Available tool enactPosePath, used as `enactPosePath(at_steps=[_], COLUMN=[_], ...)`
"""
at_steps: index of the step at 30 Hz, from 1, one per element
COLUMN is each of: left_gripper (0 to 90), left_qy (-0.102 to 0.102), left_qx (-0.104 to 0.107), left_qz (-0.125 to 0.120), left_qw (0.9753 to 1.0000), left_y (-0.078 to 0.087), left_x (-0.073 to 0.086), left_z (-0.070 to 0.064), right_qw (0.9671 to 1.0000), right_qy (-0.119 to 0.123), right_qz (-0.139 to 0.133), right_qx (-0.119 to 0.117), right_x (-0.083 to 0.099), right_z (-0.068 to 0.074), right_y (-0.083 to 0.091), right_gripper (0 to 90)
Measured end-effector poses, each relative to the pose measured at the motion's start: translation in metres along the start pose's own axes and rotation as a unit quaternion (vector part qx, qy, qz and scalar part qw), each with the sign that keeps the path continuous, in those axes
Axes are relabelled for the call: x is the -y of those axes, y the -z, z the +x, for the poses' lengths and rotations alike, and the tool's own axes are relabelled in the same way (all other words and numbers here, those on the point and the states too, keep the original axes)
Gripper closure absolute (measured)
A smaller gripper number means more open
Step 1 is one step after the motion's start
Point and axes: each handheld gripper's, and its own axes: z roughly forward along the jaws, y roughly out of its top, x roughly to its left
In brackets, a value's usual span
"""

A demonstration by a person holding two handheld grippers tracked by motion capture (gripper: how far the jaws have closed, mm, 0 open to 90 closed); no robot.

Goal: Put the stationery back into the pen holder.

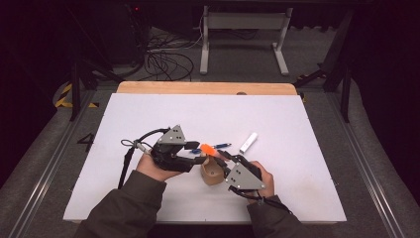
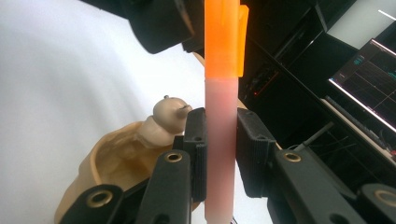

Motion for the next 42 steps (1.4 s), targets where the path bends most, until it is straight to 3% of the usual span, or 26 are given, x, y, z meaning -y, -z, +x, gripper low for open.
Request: enactPosePath(at_steps=[9,13,19,36,42], left_gripper=[45.5,45.5,45.5,45.4,45.4], left_qy=[0.005,0.008,0.008,0.027,0.026], left_qx=[-0.003,-0.005,-0.011,-0.023,-0.026], left_qz=[0.000,-0.001,-0.007,-0.016,-0.011], left_qw=[1.0000,1.0000,0.9999,0.9992,0.9993], left_y=[0.002,0.003,0.005,0.008,0.007], left_x=[0.006,0.008,0.013,0.035,0.035], left_z=[0.002,0.003,0.004,0.015,0.016], right_qw=[0.9995,0.9984,0.9982,0.9907,0.9903], right_qy=[-0.026,-0.046,-0.050,-0.122,-0.124], right_qz=[-0.018,-0.033,-0.024,-0.035,-0.026], right_qx=[0.003,-0.008,-0.025,-0.049,-0.057], right_x=[-0.002,-0.003,-0.001,0.006,0.009], right_z=[0.000,0.000,0.005,-0.002,0.000], right_y=[0.001,0.001,-0.004,-0.006,-0.010], right_gripper=[76.0,76.0,75.9,75.5,75.4])
